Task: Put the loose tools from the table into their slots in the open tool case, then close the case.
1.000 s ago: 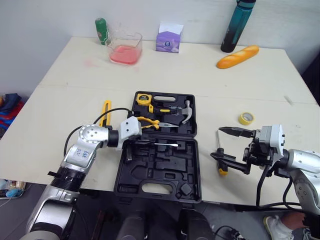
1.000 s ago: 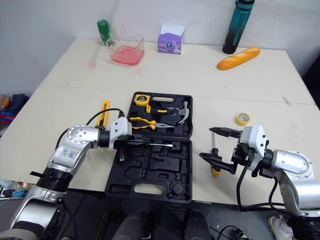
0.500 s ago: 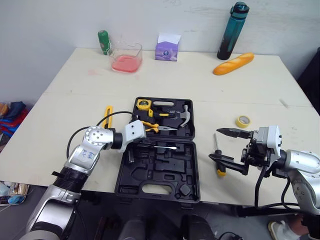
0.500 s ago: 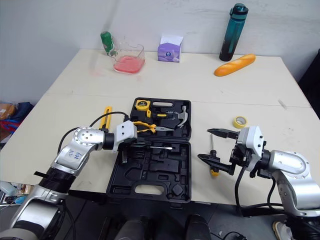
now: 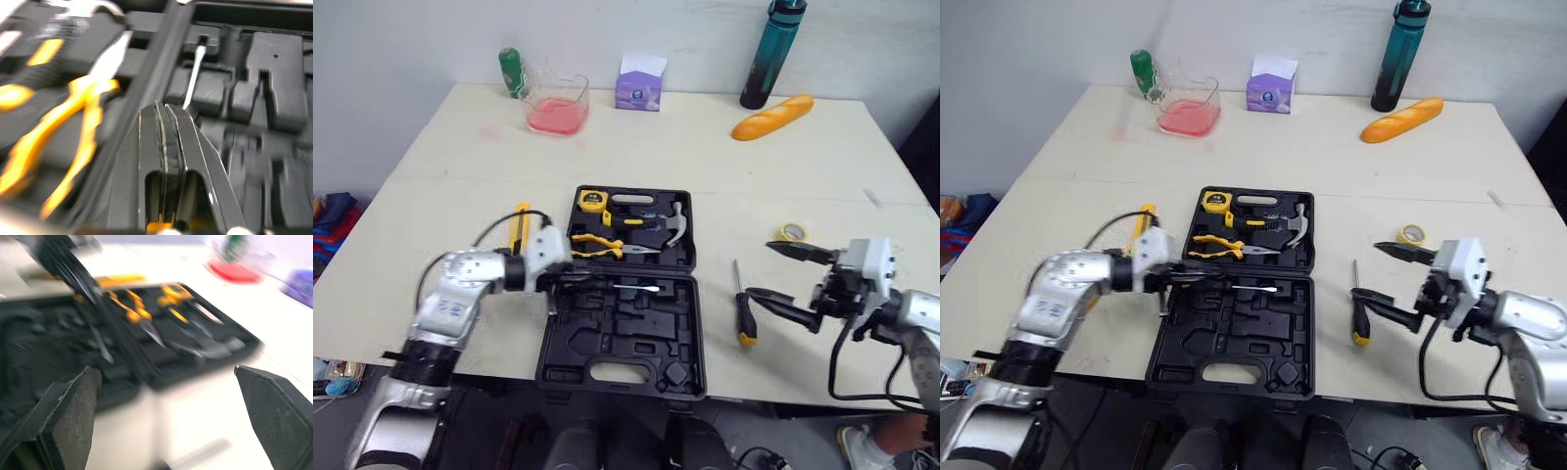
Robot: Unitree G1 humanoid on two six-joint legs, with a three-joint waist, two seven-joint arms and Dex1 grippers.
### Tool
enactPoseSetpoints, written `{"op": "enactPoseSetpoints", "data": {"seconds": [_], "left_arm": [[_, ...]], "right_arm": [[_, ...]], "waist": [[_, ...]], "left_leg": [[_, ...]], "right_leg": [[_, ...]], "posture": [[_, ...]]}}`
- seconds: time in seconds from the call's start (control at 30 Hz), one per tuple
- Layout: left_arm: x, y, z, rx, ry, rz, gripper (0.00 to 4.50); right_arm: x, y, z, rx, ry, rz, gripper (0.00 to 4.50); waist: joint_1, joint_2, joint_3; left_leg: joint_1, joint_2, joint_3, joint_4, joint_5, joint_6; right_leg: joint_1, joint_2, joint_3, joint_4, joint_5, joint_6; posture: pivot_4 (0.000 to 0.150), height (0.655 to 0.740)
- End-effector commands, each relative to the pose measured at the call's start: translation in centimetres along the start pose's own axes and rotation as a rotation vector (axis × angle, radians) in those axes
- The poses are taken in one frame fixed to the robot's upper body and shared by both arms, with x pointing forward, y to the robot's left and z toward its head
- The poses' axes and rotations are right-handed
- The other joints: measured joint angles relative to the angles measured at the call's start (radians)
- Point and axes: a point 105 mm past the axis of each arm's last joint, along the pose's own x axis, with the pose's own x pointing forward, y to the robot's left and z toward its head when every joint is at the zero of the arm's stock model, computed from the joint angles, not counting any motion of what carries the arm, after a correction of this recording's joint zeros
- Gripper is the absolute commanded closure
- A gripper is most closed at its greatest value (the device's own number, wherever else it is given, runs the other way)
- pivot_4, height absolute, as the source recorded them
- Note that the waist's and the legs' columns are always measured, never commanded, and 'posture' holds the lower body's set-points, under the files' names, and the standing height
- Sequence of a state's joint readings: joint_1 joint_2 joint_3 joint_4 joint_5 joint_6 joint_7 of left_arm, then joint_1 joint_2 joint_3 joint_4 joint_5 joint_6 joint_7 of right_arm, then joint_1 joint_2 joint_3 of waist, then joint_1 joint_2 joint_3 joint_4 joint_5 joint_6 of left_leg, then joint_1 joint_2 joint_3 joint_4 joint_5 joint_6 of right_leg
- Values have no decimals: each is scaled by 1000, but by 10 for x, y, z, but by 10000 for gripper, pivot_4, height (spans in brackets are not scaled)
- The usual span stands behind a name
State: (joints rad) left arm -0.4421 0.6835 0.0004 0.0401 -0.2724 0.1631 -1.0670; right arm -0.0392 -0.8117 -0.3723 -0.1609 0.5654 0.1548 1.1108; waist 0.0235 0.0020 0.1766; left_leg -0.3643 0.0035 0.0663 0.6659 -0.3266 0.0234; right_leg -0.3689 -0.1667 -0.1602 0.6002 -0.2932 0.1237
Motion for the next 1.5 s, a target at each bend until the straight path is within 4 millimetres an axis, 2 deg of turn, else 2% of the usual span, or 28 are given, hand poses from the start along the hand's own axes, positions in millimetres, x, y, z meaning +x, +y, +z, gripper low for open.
{"op": "enactPoseSetpoints", "data": {"seconds": [0.03,0.1,0.17,0.23,0.3,0.43,0.5,0.7,0.83,0.97,1.13,1.23,1.37,1.5], "left_arm": [[-43,14,9,75,-38,130,35360],[-61,21,9,68,-70,227,26949],[-68,22,8,59,-79,267,17600],[-89,20,-9,19,-14,350,8476],[-133,27,-28,-2,77,516,174],[-189,41,-33,-26,130,720,174],[-221,40,-47,-83,166,816,174],[-259,22,-77,-147,243,956,174],[-261,15,-81,-151,238,981,174],[-257,15,-82,-151,239,964,174],[-256,20,-79,-141,226,948,174],[-247,24,-74,-135,194,903,174],[-219,35,-56,-138,82,817,174],[-175,35,-30,-95,24,613,174]], "right_arm": [[-39,-30,6,-75,57,-147,0],[-54,-43,4,-80,78,-219,0],[-59,-47,3,-88,82,-247,0],[-76,-62,5,-106,83,-356,0],[-107,-80,2,-123,103,-513,0],[-138,-93,-5,-166,157,-646,0],[-152,-101,-10,-192,191,-726,0],[-169,-114,-26,-199,241,-844,0],[-175,-117,-35,-216,277,-881,0],[-173,-118,-39,-210,268,-895,0],[-165,-118,-43,-184,244,-886,0],[-155,-116,-42,-147,188,-875,0],[-139,-112,-47,-45,185,-848,0],[-111,-97,-36,62,150,-753,0]], "waist": [[0,0,0],[0,0,0],[1,-2,1],[0,-2,1],[-3,-1,2],[-7,-3,7],[-12,-2,8],[-28,2,10],[-31,3,11],[-34,3,11],[-36,3,12],[-37,3,12],[-37,4,12],[-28,5,12]], "left_leg": [[-2,0,0,0,0,0],[-5,-1,1,1,0,1],[-5,-1,1,1,0,1],[-5,0,0,1,1,1],[-4,0,1,0,1,1],[-5,1,2,-1,1,1],[-4,0,2,-1,1,1],[-4,0,3,-2,0,1],[-4,0,3,-2,0,0],[-3,0,3,-2,0,0],[-4,0,3,-2,0,0],[-4,0,3,-2,0,0],[-4,0,3,-2,0,0],[-4,0,2,-2,0,0]], "right_leg": [[-2,0,0,0,0,0],[-4,0,0,-1,1,1],[-4,0,0,-1,1,1],[-4,0,0,0,1,1],[-4,-1,1,1,1,1],[-7,0,1,1,1,1],[-7,-1,1,1,1,1],[-7,-3,2,2,1,1],[-7,-2,2,2,1,1],[-7,-3,2,2,1,1],[-8,-3,2,2,1,1],[-8,-3,2,2,1,1],[-7,-3,2,3,1,1],[-8,-3,2,3,1,0]], "posture": [[1500,7400],[1500,7400],[1500,7400],[1500,7400],[1500,7400],[1500,7400],[1500,7400],[1500,7400],[1500,7400],[1500,7400],[1500,7400],[1500,7400],[1500,7400],[1500,7400]]}}
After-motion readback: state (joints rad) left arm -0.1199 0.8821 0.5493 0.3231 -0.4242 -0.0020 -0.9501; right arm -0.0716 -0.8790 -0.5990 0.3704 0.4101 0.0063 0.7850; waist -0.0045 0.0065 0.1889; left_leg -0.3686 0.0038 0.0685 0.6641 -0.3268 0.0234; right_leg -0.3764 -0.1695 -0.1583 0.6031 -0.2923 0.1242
